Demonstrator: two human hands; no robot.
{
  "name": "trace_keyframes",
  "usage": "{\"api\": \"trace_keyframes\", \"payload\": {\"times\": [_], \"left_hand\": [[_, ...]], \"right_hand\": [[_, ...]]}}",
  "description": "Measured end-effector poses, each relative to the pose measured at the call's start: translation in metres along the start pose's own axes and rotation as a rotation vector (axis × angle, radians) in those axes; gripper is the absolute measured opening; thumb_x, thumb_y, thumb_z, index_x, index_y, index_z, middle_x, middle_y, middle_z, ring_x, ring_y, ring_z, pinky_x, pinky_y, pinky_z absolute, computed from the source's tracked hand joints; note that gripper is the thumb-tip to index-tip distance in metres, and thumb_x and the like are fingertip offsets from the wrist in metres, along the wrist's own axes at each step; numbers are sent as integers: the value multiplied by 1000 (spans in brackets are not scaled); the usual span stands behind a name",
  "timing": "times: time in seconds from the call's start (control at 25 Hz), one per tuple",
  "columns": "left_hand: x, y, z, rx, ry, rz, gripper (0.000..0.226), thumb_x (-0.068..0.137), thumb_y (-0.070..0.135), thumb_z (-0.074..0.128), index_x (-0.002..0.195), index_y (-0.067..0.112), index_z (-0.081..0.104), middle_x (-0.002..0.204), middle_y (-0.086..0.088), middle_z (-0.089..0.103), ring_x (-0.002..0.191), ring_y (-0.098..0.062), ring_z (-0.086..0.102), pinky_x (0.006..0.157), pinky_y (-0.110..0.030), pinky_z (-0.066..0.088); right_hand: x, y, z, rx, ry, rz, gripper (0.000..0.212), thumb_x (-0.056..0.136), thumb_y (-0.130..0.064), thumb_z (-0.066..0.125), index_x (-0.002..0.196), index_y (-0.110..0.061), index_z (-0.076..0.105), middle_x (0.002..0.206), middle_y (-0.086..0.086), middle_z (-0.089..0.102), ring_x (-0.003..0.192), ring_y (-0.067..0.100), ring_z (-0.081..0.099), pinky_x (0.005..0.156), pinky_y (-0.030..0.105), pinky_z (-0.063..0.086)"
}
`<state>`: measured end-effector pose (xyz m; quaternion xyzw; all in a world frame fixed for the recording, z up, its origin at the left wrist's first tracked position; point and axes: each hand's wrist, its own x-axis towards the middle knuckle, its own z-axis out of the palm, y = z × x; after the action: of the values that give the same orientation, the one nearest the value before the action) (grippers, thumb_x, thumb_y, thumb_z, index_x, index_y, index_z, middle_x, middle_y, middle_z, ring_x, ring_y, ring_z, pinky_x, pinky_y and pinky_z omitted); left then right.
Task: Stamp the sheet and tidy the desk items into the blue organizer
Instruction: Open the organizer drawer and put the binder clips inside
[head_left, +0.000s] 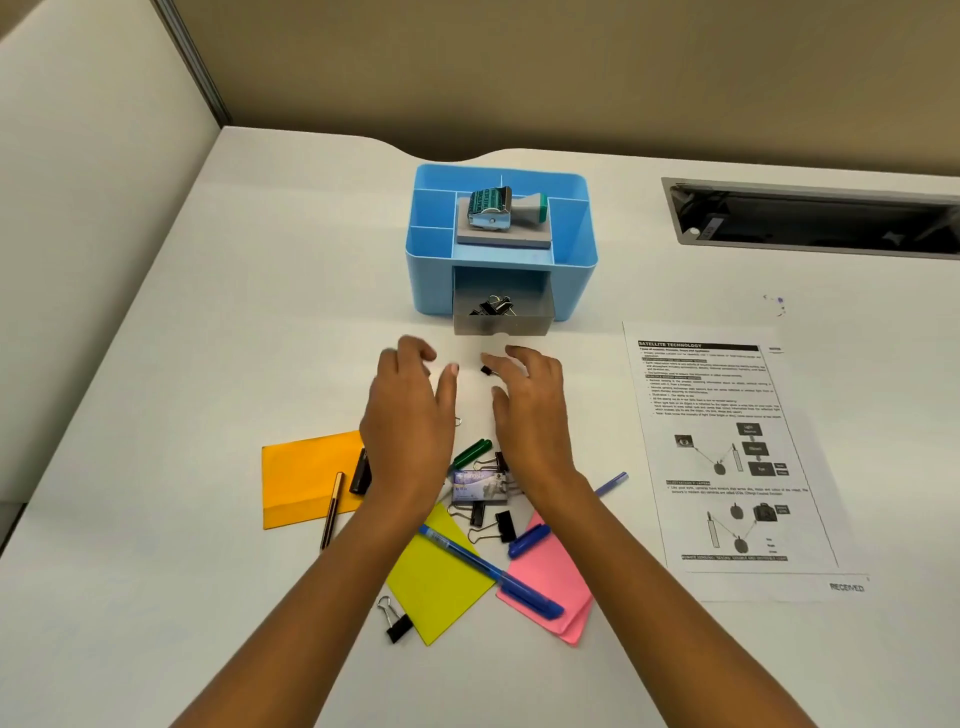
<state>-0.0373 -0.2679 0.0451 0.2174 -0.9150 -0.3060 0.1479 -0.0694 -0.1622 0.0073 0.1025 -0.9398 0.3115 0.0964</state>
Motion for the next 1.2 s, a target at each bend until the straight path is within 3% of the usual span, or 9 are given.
{"api": "trace_keyframes", "payload": {"times": [0.12,0.28,0.44,0.56,0.72,1.0,1.2], "left_hand": [[-10,-11,14,221,-103,-30,28,91,29,57,115,13,54,115,-10,54,102,-25,49,73,-30,39],[-9,-7,23,202,-125,-73,37,87,33,63,114,11,53,116,-12,52,104,-26,49,80,-32,44],[-7,-6,27,208,-120,-102,30,89,25,60,114,8,54,116,-14,54,103,-26,53,77,-32,48],[-6,-8,28,210,-98,-93,22,89,14,57,109,5,56,110,-15,56,97,-26,55,72,-31,48],[-6,-8,26,183,-104,-69,16,86,6,60,102,5,59,103,-14,57,90,-25,56,69,-30,50],[-3,4,5,23,-69,-68,13,81,3,62,93,5,58,99,-12,53,85,-23,50,62,-23,33],[25,40,-30,-153,35,70,15,81,7,64,95,11,60,98,-3,52,88,-14,52,66,-13,39]], "right_hand": [[3,0,10,-64,2,-56,32,77,11,67,106,-3,68,112,19,63,104,33,56,78,37,53],[-5,3,8,-83,17,-74,20,75,10,67,92,-2,66,92,15,62,84,27,55,62,33,51],[-11,6,-2,18,66,-13,18,80,6,64,92,-8,64,92,10,61,84,24,52,68,35,51],[-1,-5,-24,88,205,-32,14,84,-1,63,96,-10,64,96,8,62,89,19,53,74,26,46],[34,-24,-46,145,369,-72,13,87,-6,62,100,-10,64,100,6,63,97,20,51,81,25,45],[69,-20,-32,59,297,7,12,87,-11,64,99,-10,66,97,8,67,104,28,48,87,40,48],[50,-15,-43,92,377,1,13,91,-11,59,101,-11,67,101,5,64,105,23,45,85,32,44]]}}
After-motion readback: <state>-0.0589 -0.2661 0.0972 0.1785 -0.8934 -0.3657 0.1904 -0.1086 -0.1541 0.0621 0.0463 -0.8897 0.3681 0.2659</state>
